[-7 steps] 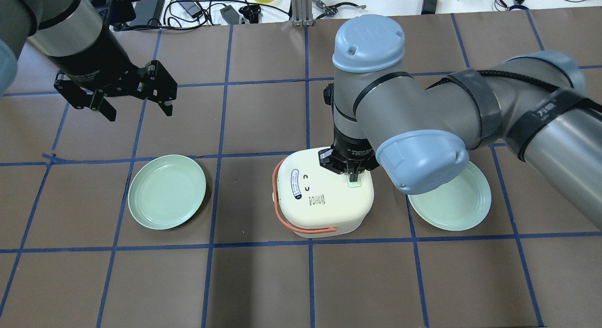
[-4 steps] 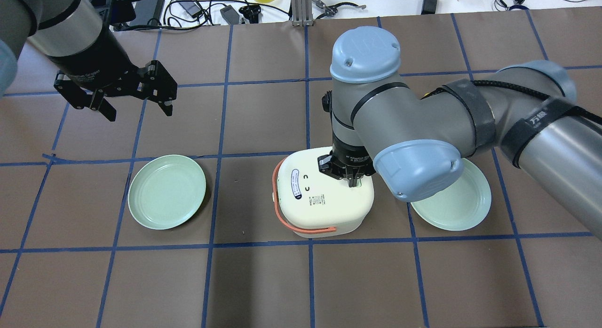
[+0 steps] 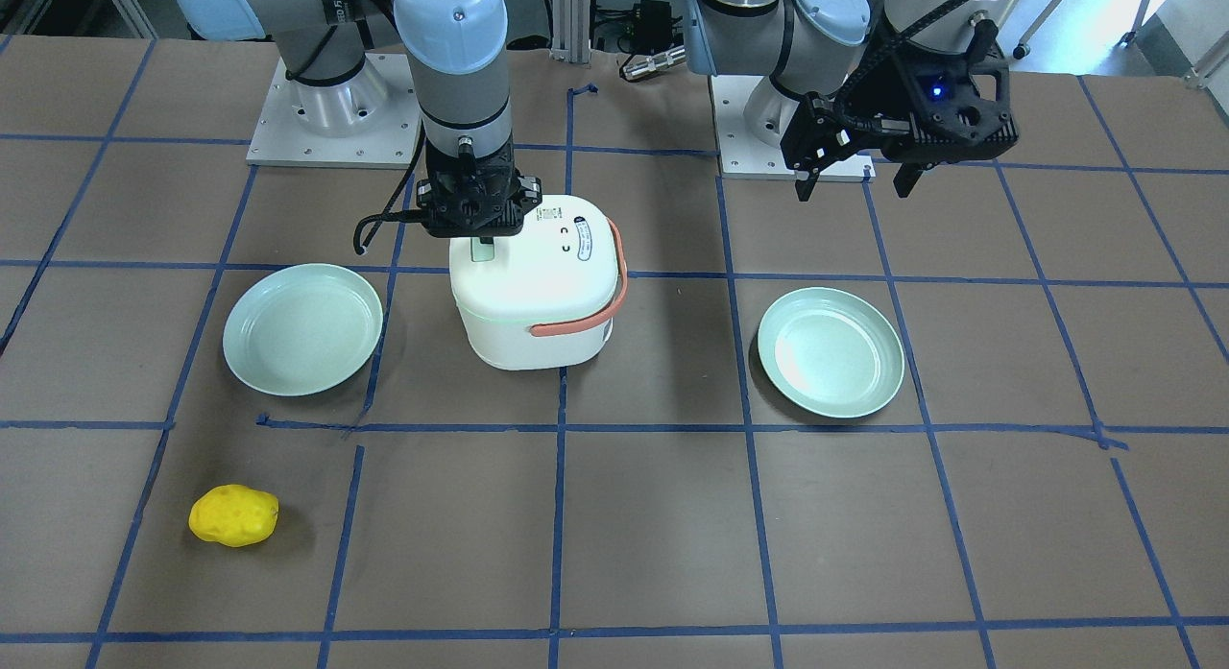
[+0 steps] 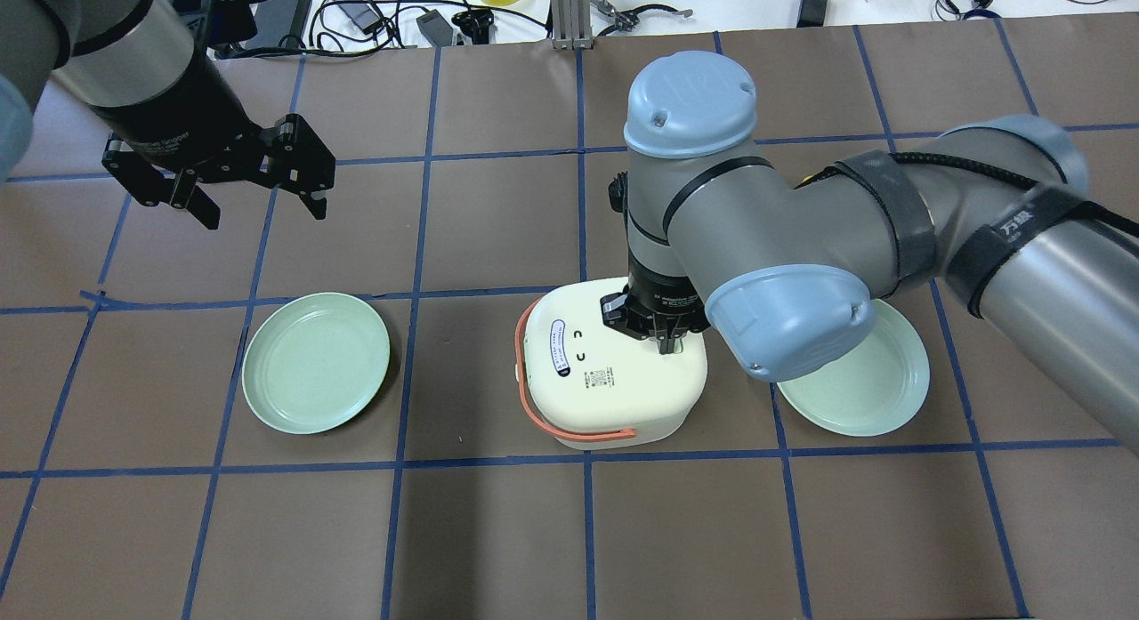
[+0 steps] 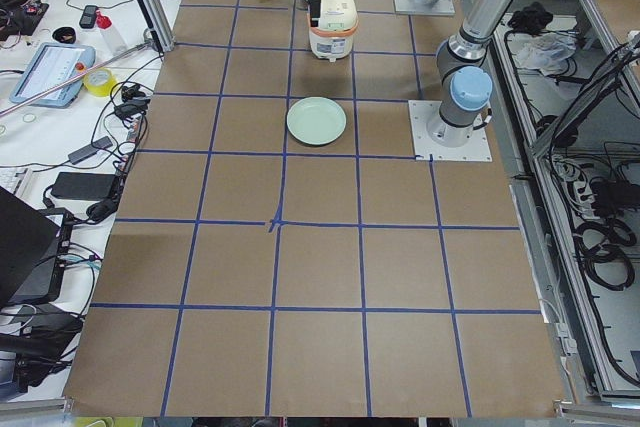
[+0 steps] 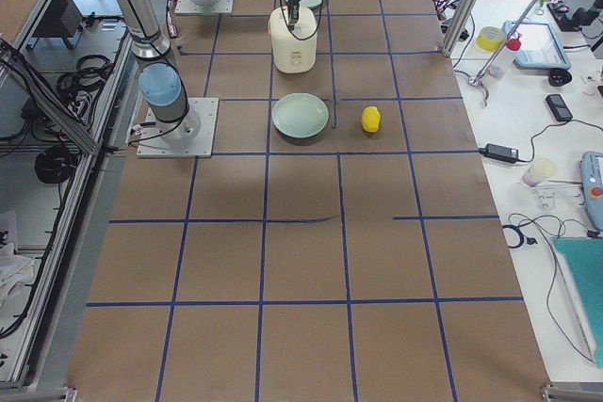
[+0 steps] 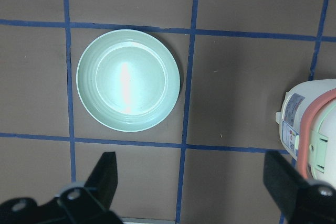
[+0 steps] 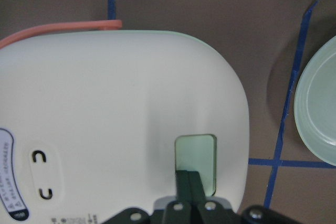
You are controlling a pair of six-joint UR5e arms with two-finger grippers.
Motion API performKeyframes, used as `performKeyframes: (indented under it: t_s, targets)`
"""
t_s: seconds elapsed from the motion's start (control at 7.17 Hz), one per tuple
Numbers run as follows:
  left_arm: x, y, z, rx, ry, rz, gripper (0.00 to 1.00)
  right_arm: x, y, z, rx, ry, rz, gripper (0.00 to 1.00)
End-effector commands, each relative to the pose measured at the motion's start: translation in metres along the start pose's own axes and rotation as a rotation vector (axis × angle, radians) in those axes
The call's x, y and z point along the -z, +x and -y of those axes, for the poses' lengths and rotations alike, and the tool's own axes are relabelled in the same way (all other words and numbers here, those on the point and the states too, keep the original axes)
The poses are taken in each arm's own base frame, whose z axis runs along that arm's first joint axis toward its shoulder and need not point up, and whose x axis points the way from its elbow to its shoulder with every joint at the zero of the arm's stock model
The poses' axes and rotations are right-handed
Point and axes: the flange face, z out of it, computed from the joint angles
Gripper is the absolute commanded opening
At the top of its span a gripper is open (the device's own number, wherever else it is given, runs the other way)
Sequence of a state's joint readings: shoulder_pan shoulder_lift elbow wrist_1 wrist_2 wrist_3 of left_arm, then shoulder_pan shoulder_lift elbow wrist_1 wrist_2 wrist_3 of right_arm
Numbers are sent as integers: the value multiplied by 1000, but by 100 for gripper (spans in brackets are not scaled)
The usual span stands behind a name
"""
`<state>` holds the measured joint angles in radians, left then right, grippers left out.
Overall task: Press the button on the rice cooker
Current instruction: 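Press the green button on the rice cooker lid with the right gripper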
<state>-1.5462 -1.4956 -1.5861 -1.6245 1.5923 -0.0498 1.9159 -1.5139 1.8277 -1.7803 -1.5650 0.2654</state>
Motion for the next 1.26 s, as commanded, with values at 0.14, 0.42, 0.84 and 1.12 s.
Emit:
performKeyframes:
  t_s: [0.14,0.42,0.84,1.12]
  targets:
    - [0,0,0,-1,0,0,100,2,0,2,2,3,0,3]
    - [0,0,0,1,0,0,100,3,0,3,-1,9,1,0]
    - [0,0,0,1,0,0,100,9,0,5,0,29,4,70]
    - [0,0,0,-1,0,0,100,57,3,15,-5,104,13,100]
